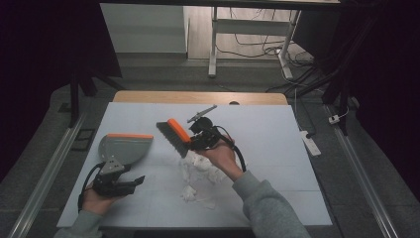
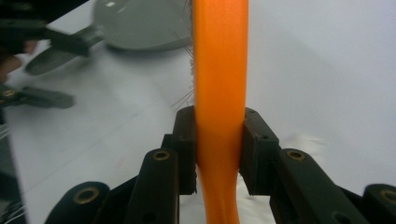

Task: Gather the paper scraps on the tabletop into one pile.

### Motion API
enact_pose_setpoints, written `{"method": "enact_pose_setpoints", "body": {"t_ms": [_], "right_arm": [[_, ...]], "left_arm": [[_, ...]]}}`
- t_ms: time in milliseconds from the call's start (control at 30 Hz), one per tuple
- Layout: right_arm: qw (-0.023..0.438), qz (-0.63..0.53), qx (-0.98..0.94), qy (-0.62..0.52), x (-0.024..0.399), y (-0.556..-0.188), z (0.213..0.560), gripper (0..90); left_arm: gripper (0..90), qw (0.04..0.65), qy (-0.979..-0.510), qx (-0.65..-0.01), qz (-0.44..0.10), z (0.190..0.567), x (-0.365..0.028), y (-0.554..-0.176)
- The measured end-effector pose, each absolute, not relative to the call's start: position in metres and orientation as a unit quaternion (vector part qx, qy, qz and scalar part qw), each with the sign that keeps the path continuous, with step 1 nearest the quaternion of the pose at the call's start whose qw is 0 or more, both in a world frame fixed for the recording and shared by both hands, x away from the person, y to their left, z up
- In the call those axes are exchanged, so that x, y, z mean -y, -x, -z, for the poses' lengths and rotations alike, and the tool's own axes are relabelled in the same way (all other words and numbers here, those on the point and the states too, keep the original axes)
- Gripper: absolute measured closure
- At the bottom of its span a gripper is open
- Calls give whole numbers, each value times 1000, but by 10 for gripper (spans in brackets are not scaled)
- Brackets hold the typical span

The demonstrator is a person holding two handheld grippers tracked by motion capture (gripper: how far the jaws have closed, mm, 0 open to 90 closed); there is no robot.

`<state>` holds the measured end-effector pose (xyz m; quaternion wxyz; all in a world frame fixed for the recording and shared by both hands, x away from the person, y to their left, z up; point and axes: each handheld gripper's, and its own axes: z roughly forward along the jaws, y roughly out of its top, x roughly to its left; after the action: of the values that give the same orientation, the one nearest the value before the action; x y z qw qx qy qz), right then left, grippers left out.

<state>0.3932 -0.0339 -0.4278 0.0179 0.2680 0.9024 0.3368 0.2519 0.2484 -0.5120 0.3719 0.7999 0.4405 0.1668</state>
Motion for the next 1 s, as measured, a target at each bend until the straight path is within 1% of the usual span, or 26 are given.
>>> {"method": "enact_pose_setpoints", "body": {"t_ms": [133,200,300,367,433,500,600,700,800,900,1000], "right_arm": [[-2,-308,-918,-248,13,-381,448,704],[5,-293,-924,-243,9,-380,457,704],[0,-282,-923,-263,14,-386,468,704],[15,-275,-920,-278,25,-393,470,704],[18,-277,-912,-302,39,-400,469,704],[34,-274,-910,-309,52,-403,464,704],[32,-304,-901,-309,66,-399,450,704],[34,-326,-900,-288,70,-389,432,704],[25,-327,-908,-262,71,-376,421,704],[7,-309,-922,-234,70,-361,418,704],[-1,-279,-939,-202,72,-344,420,704]], "left_arm": [[319,371,-800,-443,-166,513,-250,-252],[319,371,-799,-443,-165,513,-250,-252],[320,371,-800,-442,-165,513,-250,-252],[320,370,-800,-442,-165,513,-250,-252],[320,371,-800,-441,-165,513,-249,-252],[320,370,-801,-441,-164,514,-249,-253],[320,368,-801,-442,-164,514,-248,-253],[320,368,-801,-442,-164,514,-248,-253],[320,368,-801,-442,-164,514,-248,-252],[320,369,-800,-444,-164,514,-249,-252],[320,369,-800,-444,-163,514,-250,-253]]}}
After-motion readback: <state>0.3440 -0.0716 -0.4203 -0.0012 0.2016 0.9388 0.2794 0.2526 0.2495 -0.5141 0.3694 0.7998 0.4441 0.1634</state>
